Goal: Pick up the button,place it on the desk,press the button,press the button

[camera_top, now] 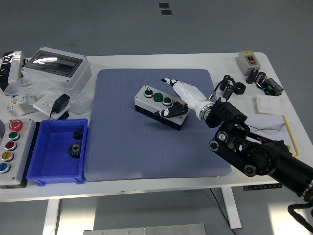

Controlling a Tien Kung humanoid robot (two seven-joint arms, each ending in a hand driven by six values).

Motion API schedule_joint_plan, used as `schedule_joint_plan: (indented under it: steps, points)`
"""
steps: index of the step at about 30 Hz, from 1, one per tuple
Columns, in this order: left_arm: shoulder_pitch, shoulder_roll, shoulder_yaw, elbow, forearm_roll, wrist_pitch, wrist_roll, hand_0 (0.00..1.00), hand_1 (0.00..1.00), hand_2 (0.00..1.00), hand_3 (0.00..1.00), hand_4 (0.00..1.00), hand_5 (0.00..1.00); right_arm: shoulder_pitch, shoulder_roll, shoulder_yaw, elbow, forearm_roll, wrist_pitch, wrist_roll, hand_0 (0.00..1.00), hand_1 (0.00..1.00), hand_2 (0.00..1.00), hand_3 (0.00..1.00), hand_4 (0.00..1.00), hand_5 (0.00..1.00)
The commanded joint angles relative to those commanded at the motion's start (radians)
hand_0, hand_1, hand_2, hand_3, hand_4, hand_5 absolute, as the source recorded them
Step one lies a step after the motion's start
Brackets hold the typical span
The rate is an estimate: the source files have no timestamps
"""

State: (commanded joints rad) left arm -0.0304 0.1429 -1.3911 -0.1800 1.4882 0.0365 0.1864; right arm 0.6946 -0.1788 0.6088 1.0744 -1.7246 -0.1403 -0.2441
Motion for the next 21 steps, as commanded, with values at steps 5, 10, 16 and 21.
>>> schedule_joint_plan:
  steps: [5,10,16,21]
  points:
    - [0.0,0.006,0.002,0.0,0.003,-0.001,0.0,0.624,0.545,0.527,0.59,0.635,0.174,0.007,0.008,-0.031,-0.022,-0.007,-0.005,-0.022,0.998,0.998,0.998,0.998,0.998,0.423]
    - [0.001,0.005,0.006,0.0,0.002,-0.003,0.001,0.624,0.544,0.527,0.59,0.635,0.174,0.013,0.016,-0.052,-0.039,-0.022,-0.024,-0.053,0.998,0.998,0.998,0.998,0.998,0.422]
    - [0.001,0.001,0.01,0.0,-0.001,-0.004,0.002,0.623,0.544,0.527,0.589,0.635,0.174,0.018,0.023,-0.073,-0.069,-0.02,-0.062,-0.105,0.952,0.983,0.998,0.998,0.998,0.427]
    - [0.001,0.002,0.013,0.0,-0.003,-0.004,0.001,0.623,0.544,0.527,0.588,0.633,0.171,0.02,0.029,-0.093,-0.082,-0.024,-0.086,-0.137,0.535,0.692,0.777,0.998,0.998,0.463]
